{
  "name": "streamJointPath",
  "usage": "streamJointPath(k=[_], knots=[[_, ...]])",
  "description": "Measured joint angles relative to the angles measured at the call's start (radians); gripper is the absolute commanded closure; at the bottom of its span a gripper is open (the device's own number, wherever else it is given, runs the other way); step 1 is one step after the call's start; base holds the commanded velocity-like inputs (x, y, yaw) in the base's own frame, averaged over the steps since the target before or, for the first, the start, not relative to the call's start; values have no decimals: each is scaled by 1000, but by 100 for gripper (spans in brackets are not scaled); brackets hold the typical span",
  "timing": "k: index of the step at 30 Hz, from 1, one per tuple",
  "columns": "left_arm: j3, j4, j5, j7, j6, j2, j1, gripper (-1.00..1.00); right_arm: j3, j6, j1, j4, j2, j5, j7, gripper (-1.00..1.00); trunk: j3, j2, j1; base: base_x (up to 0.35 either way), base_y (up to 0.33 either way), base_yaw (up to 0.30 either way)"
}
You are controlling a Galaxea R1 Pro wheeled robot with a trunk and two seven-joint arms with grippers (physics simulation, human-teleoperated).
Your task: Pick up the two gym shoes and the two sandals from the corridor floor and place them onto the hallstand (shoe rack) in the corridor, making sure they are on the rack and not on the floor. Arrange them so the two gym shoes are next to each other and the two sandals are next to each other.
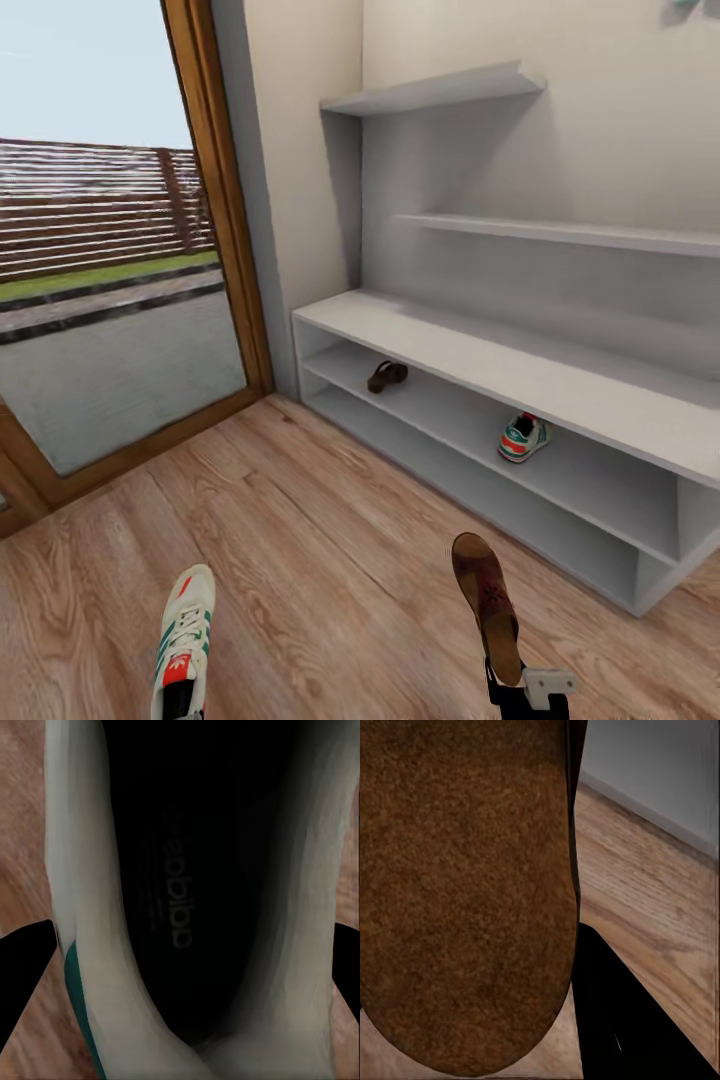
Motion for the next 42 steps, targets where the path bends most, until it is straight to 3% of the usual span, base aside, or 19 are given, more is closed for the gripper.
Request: streamJointPath(k=[42], knots=[[0, 0, 2, 0, 0, 0, 0, 100, 0, 0, 0, 0, 0, 0, 1, 100, 0, 0, 0, -11, 24, -263]])
